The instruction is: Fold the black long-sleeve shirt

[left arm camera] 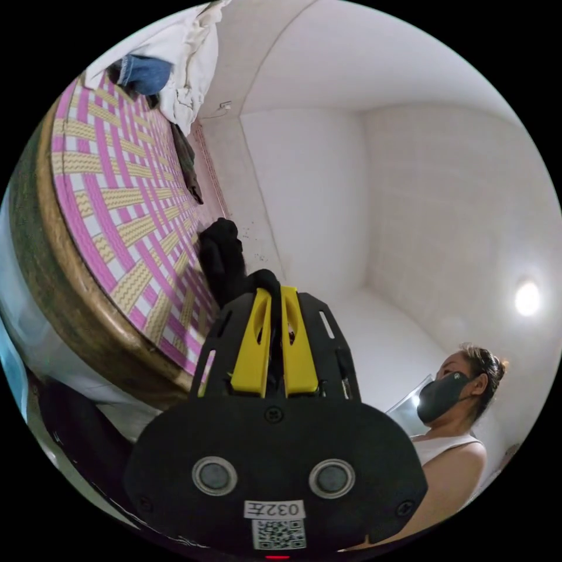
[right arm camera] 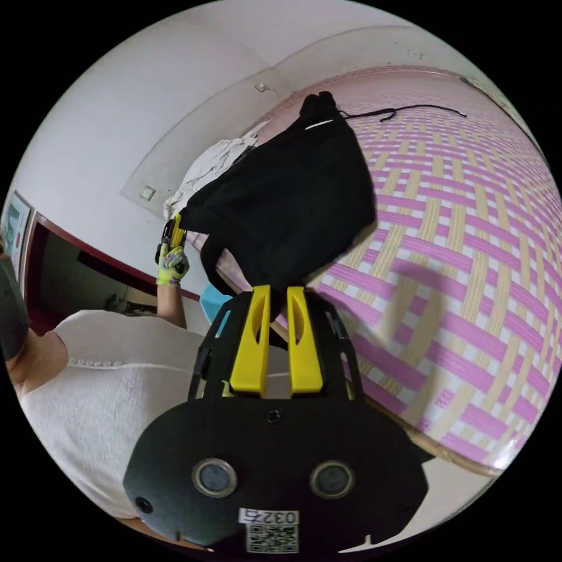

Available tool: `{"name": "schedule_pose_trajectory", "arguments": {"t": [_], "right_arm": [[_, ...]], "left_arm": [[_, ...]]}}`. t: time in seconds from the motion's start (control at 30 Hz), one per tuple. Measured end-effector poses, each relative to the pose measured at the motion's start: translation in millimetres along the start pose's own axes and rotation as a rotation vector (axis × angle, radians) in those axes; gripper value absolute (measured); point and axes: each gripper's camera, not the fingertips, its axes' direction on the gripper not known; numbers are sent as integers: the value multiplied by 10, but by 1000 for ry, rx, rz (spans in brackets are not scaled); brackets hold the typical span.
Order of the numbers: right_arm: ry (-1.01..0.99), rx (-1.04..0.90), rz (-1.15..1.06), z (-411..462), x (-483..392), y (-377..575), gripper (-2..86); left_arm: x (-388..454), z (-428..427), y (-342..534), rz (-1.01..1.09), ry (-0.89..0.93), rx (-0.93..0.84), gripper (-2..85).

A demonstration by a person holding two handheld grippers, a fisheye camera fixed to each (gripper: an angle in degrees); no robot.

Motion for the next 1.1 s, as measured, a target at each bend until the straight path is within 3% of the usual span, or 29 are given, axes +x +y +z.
{"name": "schedule_pose_trajectory", "arguments": {"t": [0.1,0.17,0.23,0.37,0.57,0.7,0.87,1.03,1.1], "right_arm": [[-298,172,23,-323,229,-4,22],[-374,316,13,-710,306,-22,11],[-338,448,-55,-1221,170,-80,1],[-73,694,-390,-2442,-1050,-110,-8],[134,949,-716,-3538,-2742,73,-10],[262,1041,-796,-3870,-3481,244,-10],[362,1060,-814,-3947,-3807,262,-10],[412,985,-671,-3854,-3384,-373,-10],[393,938,-542,-3796,-2941,-937,-10]], "left_arm": [[66,-15,-43,16,56,-9,-16],[197,47,-115,48,80,-27,-16],[370,182,-220,77,159,-54,-16],[1149,689,-421,210,407,-144,-16],[2599,932,-475,451,686,-73,-16],[3373,890,-351,635,593,7,-16],[3629,1111,-403,670,598,-4,-15],[3389,1730,-559,643,452,-47,-13],[3127,2237,-787,600,306,-70,-12]]}}
